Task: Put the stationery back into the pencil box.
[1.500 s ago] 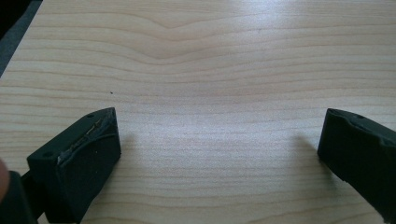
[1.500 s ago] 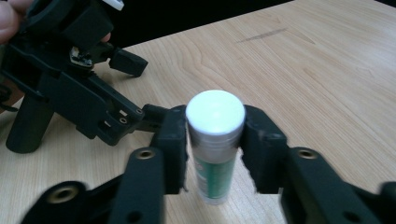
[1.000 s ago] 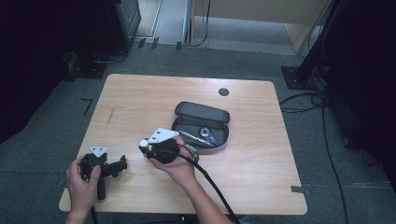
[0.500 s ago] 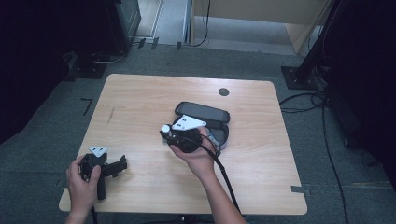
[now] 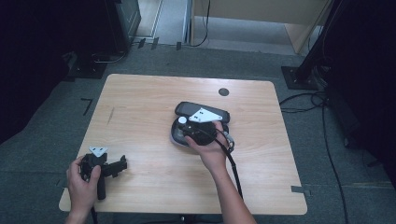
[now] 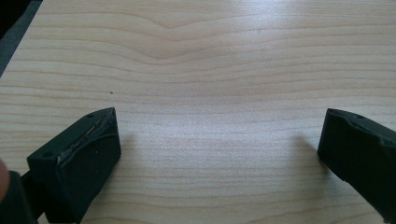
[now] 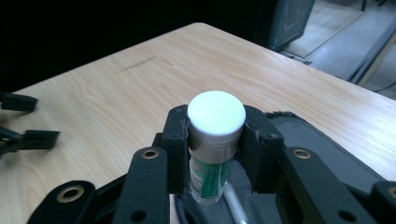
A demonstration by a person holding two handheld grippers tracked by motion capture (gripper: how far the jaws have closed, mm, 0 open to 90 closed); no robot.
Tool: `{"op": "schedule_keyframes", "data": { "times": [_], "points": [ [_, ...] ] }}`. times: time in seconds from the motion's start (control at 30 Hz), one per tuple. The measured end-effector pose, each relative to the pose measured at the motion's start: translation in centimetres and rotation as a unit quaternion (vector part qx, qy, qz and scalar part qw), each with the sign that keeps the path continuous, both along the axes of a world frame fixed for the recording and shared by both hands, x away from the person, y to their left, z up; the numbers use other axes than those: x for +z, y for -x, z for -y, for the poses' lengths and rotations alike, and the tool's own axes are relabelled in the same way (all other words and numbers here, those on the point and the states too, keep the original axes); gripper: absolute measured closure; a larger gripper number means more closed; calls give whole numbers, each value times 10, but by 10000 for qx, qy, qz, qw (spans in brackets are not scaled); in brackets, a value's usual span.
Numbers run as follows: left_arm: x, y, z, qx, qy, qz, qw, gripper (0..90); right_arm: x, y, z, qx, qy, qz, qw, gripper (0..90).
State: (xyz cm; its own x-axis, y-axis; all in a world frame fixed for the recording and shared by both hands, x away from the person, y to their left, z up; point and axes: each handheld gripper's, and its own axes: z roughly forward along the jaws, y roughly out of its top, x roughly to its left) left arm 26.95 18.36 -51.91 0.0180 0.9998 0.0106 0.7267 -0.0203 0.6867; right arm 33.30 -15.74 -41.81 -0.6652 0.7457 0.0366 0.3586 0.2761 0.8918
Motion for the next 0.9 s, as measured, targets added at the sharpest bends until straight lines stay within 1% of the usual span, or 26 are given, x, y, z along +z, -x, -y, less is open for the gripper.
{"op": "schedule_keyframes", "data": {
  "times": [0.1,0.17,0.27,0.37,0.43,0.5,0.63,0.67,0.7,0.77,0.83,0.9],
  "points": [
    [0,0,0,-8,-11,1,10000,0,-6,-5,2,-145,109,11,9998,656],
    [0,0,0,0,1,1,10000,0,-11,-10,3,-230,139,-5,9996,656],
    [0,0,0,-2,1,-2,10000,0,-21,-18,4,-426,246,-2,9988,656],
    [0,0,0,-3,0,-3,10000,0,-28,-24,3,-537,275,-20,9982,656],
    [0,0,0,-3,0,-3,10000,0,-32,-28,1,-591,338,17,9977,656],
    [0,0,0,-3,1,-4,10000,0,-36,-30,-2,-656,323,1,9973,656],
    [0,0,0,-4,1,-5,10000,0,-41,-34,-9,-711,271,51,9971,656],
    [0,0,0,-5,0,-5,10000,0,-43,-35,-10,-692,260,94,9972,656],
    [0,0,0,-3,1,-4,10000,0,-45,-37,-12,-680,171,84,9975,656],
    [0,0,0,-4,0,-5,10000,0,-48,-38,-13,-662,91,96,9977,656],
    [0,0,0,3,12,5,10000,0,-52,-39,-15,-652,103,55,9978,655],
    [0,0,0,6,15,6,10000,0,-55,-38,-15,-638,34,72,9979,655]
  ]
}}
